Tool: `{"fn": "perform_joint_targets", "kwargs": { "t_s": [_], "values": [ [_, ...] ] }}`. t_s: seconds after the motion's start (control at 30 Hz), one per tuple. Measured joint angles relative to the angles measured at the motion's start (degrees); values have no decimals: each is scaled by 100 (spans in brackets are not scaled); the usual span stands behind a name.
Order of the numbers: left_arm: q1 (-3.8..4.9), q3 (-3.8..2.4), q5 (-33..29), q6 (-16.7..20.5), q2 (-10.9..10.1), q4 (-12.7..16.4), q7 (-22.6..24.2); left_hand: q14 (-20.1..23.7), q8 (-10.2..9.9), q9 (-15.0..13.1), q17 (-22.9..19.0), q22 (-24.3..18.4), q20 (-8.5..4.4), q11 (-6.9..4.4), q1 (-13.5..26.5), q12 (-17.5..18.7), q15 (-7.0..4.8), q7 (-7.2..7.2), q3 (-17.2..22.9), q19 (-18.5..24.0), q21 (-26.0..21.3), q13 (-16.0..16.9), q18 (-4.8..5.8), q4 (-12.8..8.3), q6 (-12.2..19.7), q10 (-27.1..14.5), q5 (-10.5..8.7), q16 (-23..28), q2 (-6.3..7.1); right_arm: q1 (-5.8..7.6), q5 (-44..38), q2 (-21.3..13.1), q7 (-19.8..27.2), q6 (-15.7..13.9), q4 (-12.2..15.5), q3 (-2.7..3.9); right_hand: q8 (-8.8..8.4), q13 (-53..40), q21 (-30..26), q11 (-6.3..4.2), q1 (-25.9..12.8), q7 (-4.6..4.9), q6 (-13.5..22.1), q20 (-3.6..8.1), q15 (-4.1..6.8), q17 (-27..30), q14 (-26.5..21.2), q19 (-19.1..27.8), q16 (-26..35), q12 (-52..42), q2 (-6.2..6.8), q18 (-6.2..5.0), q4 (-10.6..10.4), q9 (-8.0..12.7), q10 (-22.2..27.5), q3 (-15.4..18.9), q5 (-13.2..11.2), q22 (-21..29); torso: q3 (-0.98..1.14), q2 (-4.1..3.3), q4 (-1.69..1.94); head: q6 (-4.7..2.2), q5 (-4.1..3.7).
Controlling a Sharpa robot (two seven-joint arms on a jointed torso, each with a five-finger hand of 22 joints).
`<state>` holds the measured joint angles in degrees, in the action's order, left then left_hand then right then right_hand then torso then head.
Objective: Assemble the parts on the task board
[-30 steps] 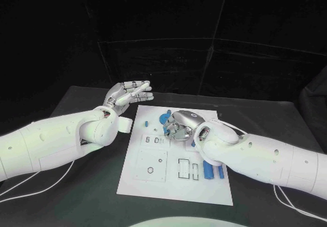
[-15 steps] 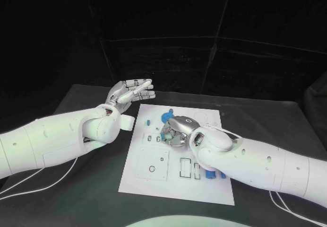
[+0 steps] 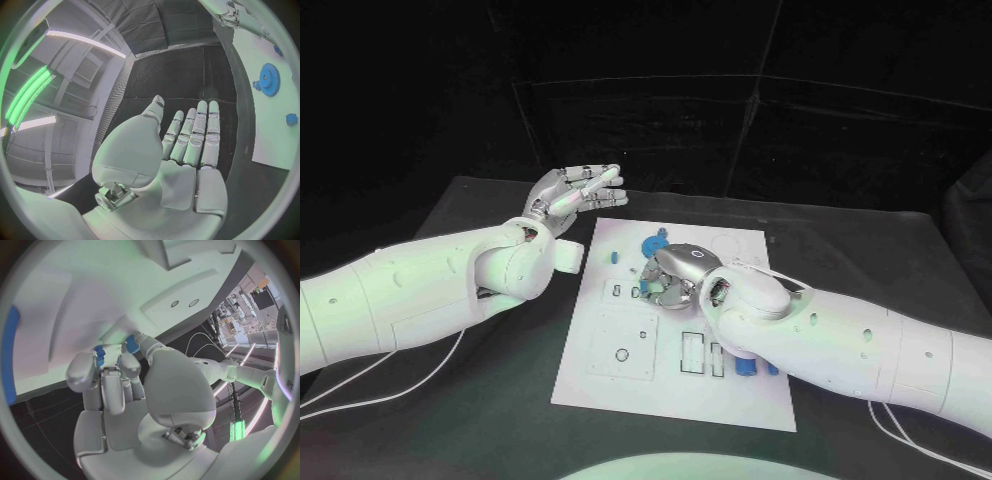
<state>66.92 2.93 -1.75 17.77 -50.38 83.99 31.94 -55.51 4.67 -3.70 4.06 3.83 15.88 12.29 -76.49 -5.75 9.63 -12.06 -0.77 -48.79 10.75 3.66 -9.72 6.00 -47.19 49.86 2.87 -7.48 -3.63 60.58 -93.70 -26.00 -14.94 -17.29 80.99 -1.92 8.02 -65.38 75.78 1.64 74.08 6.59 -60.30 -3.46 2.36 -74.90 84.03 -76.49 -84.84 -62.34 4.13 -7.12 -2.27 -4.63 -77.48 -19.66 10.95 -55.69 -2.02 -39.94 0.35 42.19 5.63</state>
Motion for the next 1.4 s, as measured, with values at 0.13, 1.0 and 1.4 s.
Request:
{"fn": "perform_joint_targets", "kwargs": {
  "t_s": [0.13,1.0,1.4],
  "values": [
    [0,0,-2,-2,0,0,-1,0,0,0,0,0,0,0,0,0,0,0,0,0,0,0,0,0,0,0,0,0,0,3,-39,-15,-12,40,18,4,-36,24,0,20,-46,-6,6,0,0,0,0,0,18,32,46,0,0,7,22,0,8,0,1,-1,0,8,0],
    [0,0,-11,-14,-13,-6,-15,0,0,0,1,1,0,0,0,0,0,0,16,0,0,0,0,-16,0,0,0,0,0,0,-194,-35,-144,91,56,4,-310,396,-23,105,-610,106,391,-33,-6,-4,-6,-32,153,454,462,1,-173,82,250,446,157,71,7,-4,3,12,-2],
    [0,0,-7,-49,8,-30,-71,-564,-28,-3,120,52,-100,-37,50,40,-105,-21,-17,-450,91,1,0,-79,-108,37,0,-212,-49,-66,-182,-415,164,-803,484,-16,-274,437,-46,205,-233,259,1028,-138,-144,-3,1,-53,182,398,421,0,-985,54,349,1808,117,81,22,-2,3,-23,-75]
  ]
}}
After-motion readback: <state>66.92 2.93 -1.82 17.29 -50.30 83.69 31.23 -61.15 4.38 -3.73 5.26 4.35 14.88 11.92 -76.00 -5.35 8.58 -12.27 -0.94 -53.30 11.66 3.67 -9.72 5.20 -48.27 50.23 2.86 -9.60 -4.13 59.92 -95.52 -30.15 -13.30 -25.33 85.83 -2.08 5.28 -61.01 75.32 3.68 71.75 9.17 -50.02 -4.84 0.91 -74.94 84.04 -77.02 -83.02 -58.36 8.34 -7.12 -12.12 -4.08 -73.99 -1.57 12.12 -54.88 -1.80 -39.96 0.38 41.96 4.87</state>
